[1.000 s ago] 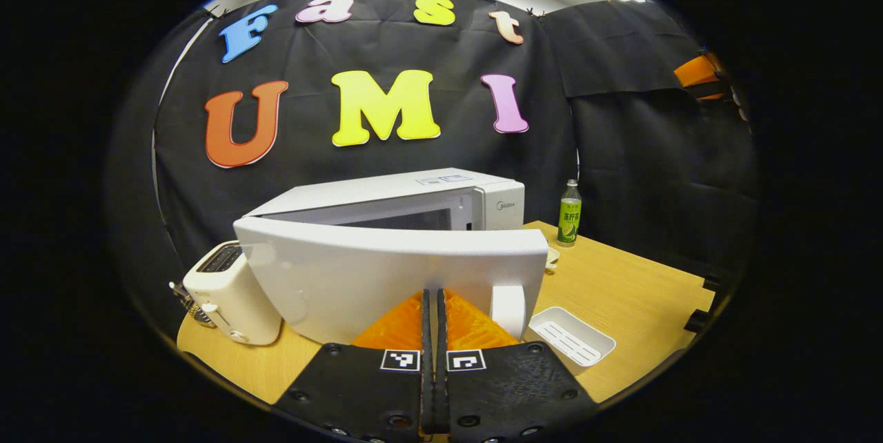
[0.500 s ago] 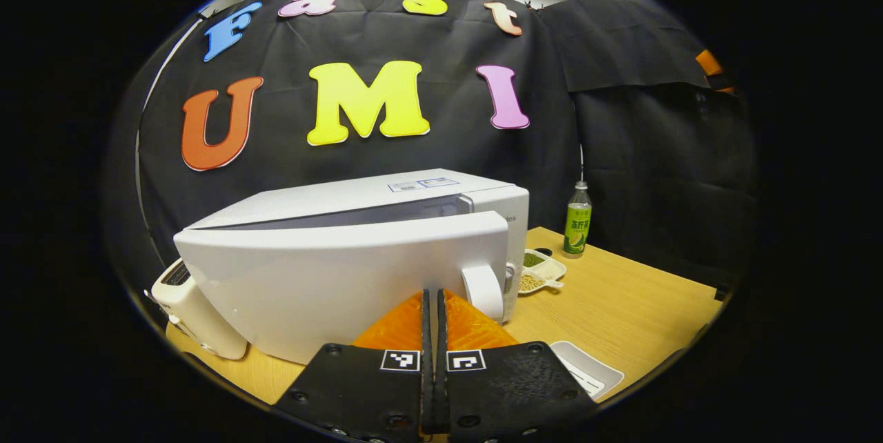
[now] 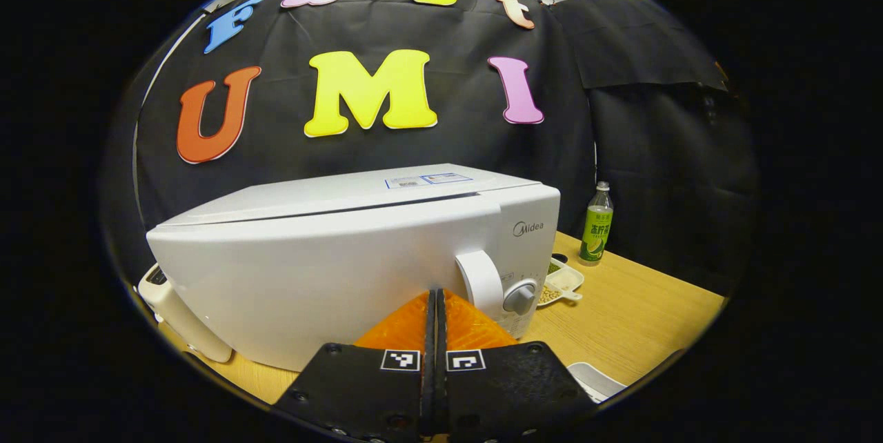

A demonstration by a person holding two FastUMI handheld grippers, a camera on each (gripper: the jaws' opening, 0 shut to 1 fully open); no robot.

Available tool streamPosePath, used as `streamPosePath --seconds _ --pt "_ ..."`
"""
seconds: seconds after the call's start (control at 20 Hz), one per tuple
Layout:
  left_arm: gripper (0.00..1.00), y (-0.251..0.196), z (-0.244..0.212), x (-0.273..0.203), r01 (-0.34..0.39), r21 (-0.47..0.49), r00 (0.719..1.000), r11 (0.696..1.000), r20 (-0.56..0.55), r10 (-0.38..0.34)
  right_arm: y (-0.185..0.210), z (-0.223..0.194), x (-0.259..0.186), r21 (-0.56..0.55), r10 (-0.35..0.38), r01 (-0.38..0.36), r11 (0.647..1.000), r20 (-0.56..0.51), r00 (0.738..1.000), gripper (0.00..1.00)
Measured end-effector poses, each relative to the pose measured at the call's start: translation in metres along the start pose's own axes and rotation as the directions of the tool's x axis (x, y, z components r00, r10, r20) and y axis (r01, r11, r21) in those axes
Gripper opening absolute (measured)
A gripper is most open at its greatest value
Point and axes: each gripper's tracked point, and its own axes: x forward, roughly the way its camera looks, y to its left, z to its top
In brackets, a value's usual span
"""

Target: Open the microwave oven with the left hand, put the food in, and close the microwave oven.

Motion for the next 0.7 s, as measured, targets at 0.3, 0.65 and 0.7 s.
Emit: streamPosePath --seconds 0.3,0.65,0.7 --pt "0.00 0.002 0.003 0.010 -0.036 -0.055 0.999 0.998 -0.023 0.035 0.010 0.003 -0.003 0.002 0.010 -0.010 1.000 0.014 1.000 0.99" --pt "0.00 0.008 0.033 -0.023 -0.064 -0.018 0.997 0.998 0.029 0.065 0.018 0.009 -0.010 -0.008 0.018 -0.018 1.000 0.044 0.999 0.98" --pt "0.00 0.008 0.040 -0.031 -0.062 -0.010 0.997 0.998 0.042 0.063 0.019 0.010 -0.011 -0.012 0.020 -0.020 1.000 0.050 0.999 0.98"
